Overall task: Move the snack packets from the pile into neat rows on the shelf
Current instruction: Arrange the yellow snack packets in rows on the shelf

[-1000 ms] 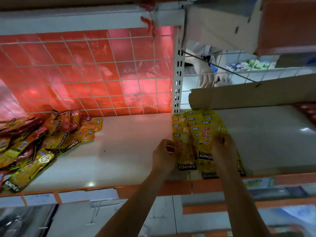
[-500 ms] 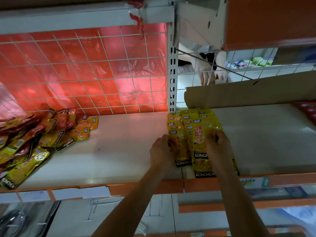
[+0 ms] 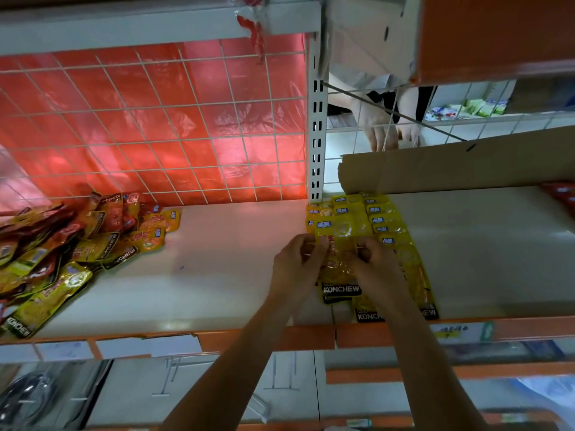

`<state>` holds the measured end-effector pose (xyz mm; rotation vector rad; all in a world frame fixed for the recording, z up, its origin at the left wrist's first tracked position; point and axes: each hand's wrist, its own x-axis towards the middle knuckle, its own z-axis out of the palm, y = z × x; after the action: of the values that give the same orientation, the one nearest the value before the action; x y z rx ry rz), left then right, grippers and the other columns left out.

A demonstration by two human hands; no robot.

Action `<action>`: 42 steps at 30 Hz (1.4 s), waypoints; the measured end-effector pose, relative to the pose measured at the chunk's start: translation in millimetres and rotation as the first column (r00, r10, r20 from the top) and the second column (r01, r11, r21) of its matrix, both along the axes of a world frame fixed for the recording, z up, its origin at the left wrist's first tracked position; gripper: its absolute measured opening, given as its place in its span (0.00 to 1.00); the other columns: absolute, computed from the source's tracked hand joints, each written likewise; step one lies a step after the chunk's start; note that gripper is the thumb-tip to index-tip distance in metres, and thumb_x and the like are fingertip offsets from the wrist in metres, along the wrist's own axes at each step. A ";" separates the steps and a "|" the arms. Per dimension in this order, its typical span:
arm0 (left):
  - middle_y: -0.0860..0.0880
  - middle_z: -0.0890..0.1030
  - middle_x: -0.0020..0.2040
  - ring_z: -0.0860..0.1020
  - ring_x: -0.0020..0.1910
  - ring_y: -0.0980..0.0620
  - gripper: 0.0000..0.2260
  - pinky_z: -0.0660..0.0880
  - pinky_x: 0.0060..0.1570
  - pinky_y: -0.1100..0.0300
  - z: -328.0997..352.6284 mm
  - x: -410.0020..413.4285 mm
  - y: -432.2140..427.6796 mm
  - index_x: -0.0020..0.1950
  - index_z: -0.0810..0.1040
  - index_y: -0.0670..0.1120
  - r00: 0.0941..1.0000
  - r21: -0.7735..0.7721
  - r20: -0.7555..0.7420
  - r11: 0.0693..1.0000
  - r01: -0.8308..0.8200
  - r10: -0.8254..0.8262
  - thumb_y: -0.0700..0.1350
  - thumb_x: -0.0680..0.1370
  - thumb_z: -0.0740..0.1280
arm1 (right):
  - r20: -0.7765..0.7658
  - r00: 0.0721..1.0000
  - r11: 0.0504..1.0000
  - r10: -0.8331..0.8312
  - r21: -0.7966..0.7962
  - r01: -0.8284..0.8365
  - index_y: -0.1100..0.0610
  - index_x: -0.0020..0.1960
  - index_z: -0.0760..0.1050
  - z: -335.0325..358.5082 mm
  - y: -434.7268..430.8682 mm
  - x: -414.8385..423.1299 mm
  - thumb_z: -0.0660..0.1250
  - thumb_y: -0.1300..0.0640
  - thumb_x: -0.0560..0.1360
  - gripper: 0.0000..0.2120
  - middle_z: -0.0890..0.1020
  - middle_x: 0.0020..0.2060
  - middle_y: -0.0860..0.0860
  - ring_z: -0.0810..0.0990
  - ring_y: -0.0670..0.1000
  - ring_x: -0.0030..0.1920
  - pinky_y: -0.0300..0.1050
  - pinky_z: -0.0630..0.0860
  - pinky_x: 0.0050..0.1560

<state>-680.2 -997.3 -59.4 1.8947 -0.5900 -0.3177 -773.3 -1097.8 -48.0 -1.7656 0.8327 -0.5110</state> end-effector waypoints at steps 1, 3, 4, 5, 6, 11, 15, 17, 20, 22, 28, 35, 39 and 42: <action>0.55 0.82 0.39 0.78 0.34 0.65 0.08 0.72 0.35 0.72 0.1 1.4 0.4 0.53 0.81 0.50 0.999 -0.016 -0.046 1.000 0.010 -0.011 0.51 0.77 0.68 | -0.015 0.999 0.999 0.035 -0.021 -0.036 0.51 0.51 0.78 0.0 1.4 0.4 0.66 0.59 0.77 0.06 0.84 0.41 0.48 0.83 0.51 0.43 0.51 0.80 0.46; 0.53 0.83 0.37 0.80 0.34 0.59 0.07 0.75 0.37 0.63 -3.7 6.0 3.3 0.51 0.81 0.50 0.995 -0.027 -0.101 1.000 0.012 -0.014 0.49 0.75 0.71 | -0.071 0.996 0.992 0.048 -0.111 -0.055 0.53 0.52 0.78 0.5 2.0 0.4 0.66 0.57 0.77 0.06 0.82 0.41 0.47 0.81 0.51 0.42 0.44 0.76 0.41; 0.52 0.84 0.38 0.81 0.36 0.57 0.05 0.77 0.39 0.59 -5.7 7.8 5.5 0.49 0.82 0.51 0.993 -0.008 -0.121 1.000 0.010 -0.011 0.49 0.75 0.71 | -0.098 0.995 0.986 0.018 -0.162 -0.033 0.53 0.55 0.78 0.9 1.4 0.0 0.66 0.57 0.77 0.08 0.81 0.42 0.46 0.80 0.49 0.43 0.41 0.73 0.41; 0.52 0.84 0.39 0.82 0.38 0.55 0.04 0.78 0.40 0.58 -7.5 9.2 8.1 0.47 0.81 0.51 0.991 0.027 -0.133 1.000 0.015 -0.012 0.49 0.74 0.72 | -0.114 0.993 0.978 -0.025 -0.208 0.000 0.53 0.58 0.78 1.7 0.1 -0.7 0.66 0.57 0.77 0.10 0.80 0.44 0.46 0.78 0.47 0.43 0.40 0.71 0.42; 0.53 0.84 0.40 0.82 0.39 0.55 0.03 0.78 0.40 0.60 -9.3 9.9 11.0 0.46 0.81 0.52 0.989 0.069 -0.144 0.997 0.027 -0.017 0.49 0.74 0.72 | -0.119 0.991 0.969 -0.066 -0.245 0.035 0.54 0.60 0.77 2.2 -1.6 -1.1 0.66 0.57 0.77 0.11 0.80 0.46 0.46 0.76 0.45 0.44 0.39 0.70 0.44; 0.54 0.83 0.43 0.80 0.42 0.58 0.06 0.72 0.39 0.68 -14.7 7.7 18.9 0.50 0.81 0.49 0.993 0.241 -0.106 0.968 0.074 -0.049 0.49 0.75 0.71 | -0.098 0.987 0.954 -0.127 -0.285 0.094 0.55 0.62 0.77 1.0 -6.0 -2.5 0.64 0.60 0.77 0.13 0.80 0.46 0.48 0.75 0.43 0.39 0.41 0.73 0.45; 0.52 0.82 0.45 0.79 0.44 0.55 0.09 0.70 0.42 0.66 -13.7 5.9 17.0 0.51 0.81 0.47 0.996 0.344 0.003 0.935 0.082 -0.088 0.50 0.75 0.71 | -0.114 0.986 0.954 -0.121 -0.288 0.084 0.55 0.61 0.77 -1.1 -6.3 -0.9 0.65 0.60 0.77 0.13 0.82 0.51 0.50 0.76 0.44 0.43 0.43 0.74 0.47; 0.52 0.82 0.44 0.78 0.43 0.55 0.09 0.69 0.40 0.67 -12.7 5.5 16.1 0.49 0.81 0.47 0.995 0.365 0.029 0.928 0.075 -0.092 0.51 0.74 0.71 | -0.127 0.985 0.953 -0.116 -0.295 0.074 0.55 0.61 0.77 -2.1 -6.7 -0.4 0.65 0.60 0.77 0.13 0.82 0.51 0.49 0.75 0.43 0.42 0.40 0.71 0.46; 0.52 0.82 0.44 0.78 0.42 0.56 0.10 0.68 0.40 0.67 -13.2 5.7 15.1 0.48 0.80 0.46 0.992 0.392 0.081 0.918 0.058 -0.097 0.52 0.74 0.71 | -0.123 0.987 0.960 -0.107 -0.271 0.070 0.54 0.61 0.77 -2.4 -7.2 -1.2 0.65 0.60 0.77 0.13 0.81 0.51 0.49 0.76 0.43 0.40 0.45 0.76 0.46; 0.51 0.82 0.45 0.77 0.42 0.56 0.10 0.68 0.41 0.66 -13.5 5.1 14.4 0.48 0.80 0.46 0.990 0.403 0.099 0.914 0.053 -0.101 0.52 0.74 0.71 | -0.126 0.987 0.964 -0.103 -0.256 0.068 0.54 0.61 0.76 -1.8 -7.5 -1.4 0.65 0.60 0.77 0.13 0.81 0.51 0.50 0.76 0.44 0.40 0.50 0.80 0.47; 0.52 0.82 0.44 0.78 0.43 0.55 0.11 0.71 0.44 0.64 -12.5 5.1 13.9 0.48 0.79 0.47 0.991 0.429 0.116 0.903 0.016 -0.073 0.54 0.73 0.71 | -0.150 0.985 0.949 -0.086 -0.314 0.035 0.56 0.61 0.77 -2.0 -7.6 6.4 0.65 0.60 0.77 0.13 0.82 0.52 0.50 0.73 0.40 0.40 0.31 0.66 0.37; 0.52 0.83 0.44 0.80 0.42 0.53 0.11 0.71 0.41 0.62 -8.2 9.6 28.4 0.49 0.79 0.49 0.960 0.381 0.276 0.913 -0.147 0.039 0.56 0.77 0.66 | -0.135 0.990 0.931 -0.032 -0.365 -0.020 0.55 0.56 0.79 -6.5 14.3 32.0 0.66 0.62 0.75 0.11 0.83 0.51 0.53 0.81 0.53 0.50 0.43 0.73 0.49; 0.49 0.82 0.50 0.79 0.47 0.50 0.11 0.71 0.44 0.62 -13.6 27.1 54.4 0.55 0.79 0.47 0.885 0.314 0.462 0.922 -0.225 0.059 0.52 0.78 0.66 | -0.137 0.987 0.898 0.089 -0.418 -0.139 0.56 0.57 0.79 -10.7 44.2 57.3 0.67 0.63 0.74 0.13 0.83 0.52 0.52 0.80 0.52 0.54 0.41 0.72 0.54; 0.46 0.81 0.54 0.78 0.52 0.46 0.13 0.74 0.48 0.57 -19.0 45.1 77.9 0.58 0.79 0.46 0.842 0.304 0.533 0.909 -0.285 0.086 0.50 0.77 0.68 | -0.180 0.972 0.847 0.150 -0.483 -0.221 0.56 0.59 0.78 -11.2 71.5 78.1 0.66 0.62 0.74 0.14 0.81 0.56 0.52 0.78 0.54 0.57 0.45 0.71 0.58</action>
<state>-635.2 -919.3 -78.5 2.4129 -0.7172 0.2383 -695.2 -1026.2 -59.2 -2.3596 0.6426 -0.5107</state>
